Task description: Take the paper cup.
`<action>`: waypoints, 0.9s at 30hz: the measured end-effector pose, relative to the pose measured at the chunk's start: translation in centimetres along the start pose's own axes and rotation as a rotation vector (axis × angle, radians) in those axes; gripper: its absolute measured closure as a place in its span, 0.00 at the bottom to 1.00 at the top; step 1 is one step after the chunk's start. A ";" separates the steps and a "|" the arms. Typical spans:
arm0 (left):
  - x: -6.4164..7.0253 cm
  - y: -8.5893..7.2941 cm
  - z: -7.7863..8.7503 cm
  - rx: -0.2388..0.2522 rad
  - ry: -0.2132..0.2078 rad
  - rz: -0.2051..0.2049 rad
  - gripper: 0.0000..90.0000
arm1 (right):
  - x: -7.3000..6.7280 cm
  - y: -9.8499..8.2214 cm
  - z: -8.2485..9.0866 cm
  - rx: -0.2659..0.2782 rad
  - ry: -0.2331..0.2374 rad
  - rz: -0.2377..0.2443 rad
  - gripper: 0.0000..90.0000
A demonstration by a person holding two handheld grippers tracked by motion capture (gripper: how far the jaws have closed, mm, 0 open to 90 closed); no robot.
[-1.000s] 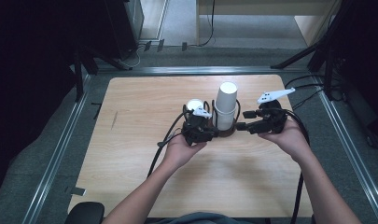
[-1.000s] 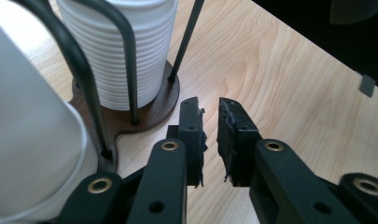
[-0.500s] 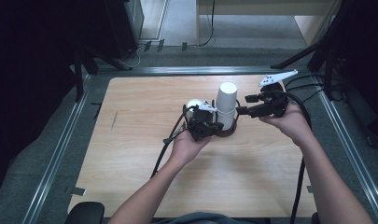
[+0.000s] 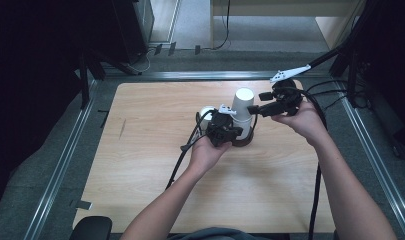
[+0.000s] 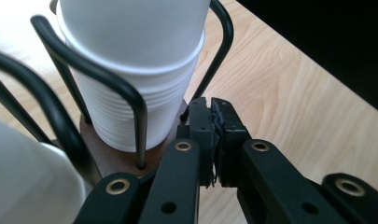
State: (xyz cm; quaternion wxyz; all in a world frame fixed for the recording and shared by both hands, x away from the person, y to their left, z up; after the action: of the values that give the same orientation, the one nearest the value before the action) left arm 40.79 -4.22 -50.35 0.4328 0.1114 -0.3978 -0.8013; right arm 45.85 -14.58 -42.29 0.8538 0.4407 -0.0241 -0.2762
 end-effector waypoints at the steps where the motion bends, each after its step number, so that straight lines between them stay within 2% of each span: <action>1: 0.1 0.1 -0.1 -0.001 0.011 -0.006 0.98 | 0.0 0.0 0.0 0.000 0.000 0.000 0.28; 5: -0.1 0.5 -0.4 0.009 0.017 0.009 0.97 | 0.2 0.3 -0.7 -0.010 -0.016 0.008 0.27; 10: -0.4 0.5 -0.9 0.011 0.041 0.006 0.97 | 0.1 0.6 -1.0 -0.026 -0.019 0.016 0.27; 14: -0.6 0.6 -1.2 0.019 0.042 0.030 0.95 | 0.2 1.0 -1.1 -0.031 -0.019 0.022 0.27; 16: -0.6 0.6 -1.2 0.025 0.051 0.019 0.95 | 0.3 1.1 -1.2 -0.032 -0.020 0.027 0.27; 19: -0.7 0.7 -1.3 0.033 0.045 0.033 0.95 | 0.3 1.5 -1.4 -0.040 -0.026 0.036 0.26; 27: -0.6 0.8 -1.3 0.032 0.041 0.033 0.95 | 0.3 2.0 -2.5 -0.053 -0.025 0.037 0.26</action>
State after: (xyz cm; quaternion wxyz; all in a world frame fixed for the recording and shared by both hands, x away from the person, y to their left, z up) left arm 42.29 -4.67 -50.73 0.4522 0.1284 -0.4034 -0.7851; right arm 47.73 -11.94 -42.38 0.8697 0.4140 -0.0353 -0.2665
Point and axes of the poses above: each handheld gripper's, and its own axes: z roughly backward along the jaws, y roughly out of its top, x roughly to its right, the point moved 8 cm from there along -z, roughly forward along the jaws, and after that the axes turned 7 degrees about y, right-handed, at the moved point
